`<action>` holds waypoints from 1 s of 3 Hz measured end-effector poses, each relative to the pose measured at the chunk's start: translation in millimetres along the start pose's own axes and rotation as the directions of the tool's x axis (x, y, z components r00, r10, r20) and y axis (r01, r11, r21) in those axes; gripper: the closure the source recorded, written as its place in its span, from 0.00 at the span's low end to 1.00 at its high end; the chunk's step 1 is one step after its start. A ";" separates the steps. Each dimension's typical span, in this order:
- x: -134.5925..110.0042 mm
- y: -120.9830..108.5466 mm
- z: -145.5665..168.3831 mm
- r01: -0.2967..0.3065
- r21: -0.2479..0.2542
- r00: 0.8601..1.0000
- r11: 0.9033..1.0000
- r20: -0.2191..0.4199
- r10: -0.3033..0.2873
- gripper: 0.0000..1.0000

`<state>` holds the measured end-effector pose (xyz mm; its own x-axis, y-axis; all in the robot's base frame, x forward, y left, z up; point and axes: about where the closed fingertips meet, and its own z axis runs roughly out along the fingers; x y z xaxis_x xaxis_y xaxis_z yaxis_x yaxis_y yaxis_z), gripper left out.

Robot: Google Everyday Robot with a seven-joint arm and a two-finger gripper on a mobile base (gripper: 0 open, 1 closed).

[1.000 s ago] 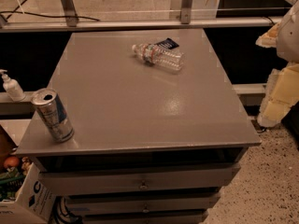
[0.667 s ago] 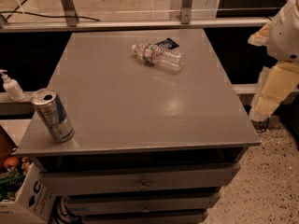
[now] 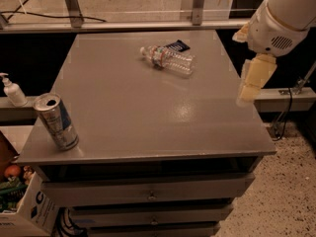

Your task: Move rxbar blueberry near redbull can

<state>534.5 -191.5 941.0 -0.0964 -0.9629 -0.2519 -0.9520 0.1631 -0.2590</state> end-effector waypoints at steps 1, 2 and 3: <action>-10.0 -36.6 19.2 0.045 -0.001 0.999 0.999 0.019 -0.045 0.00; -19.7 -73.0 36.3 0.095 -0.007 0.995 0.995 0.040 -0.095 0.00; -37.1 -111.1 49.4 0.142 0.020 0.988 0.990 0.058 -0.143 0.00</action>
Offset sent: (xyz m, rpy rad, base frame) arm 0.1345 0.0202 -0.0083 0.0209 -0.0323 0.1696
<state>658.2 -163.2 933.0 0.0582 -0.9622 -0.2662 -0.9500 0.0286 -0.3109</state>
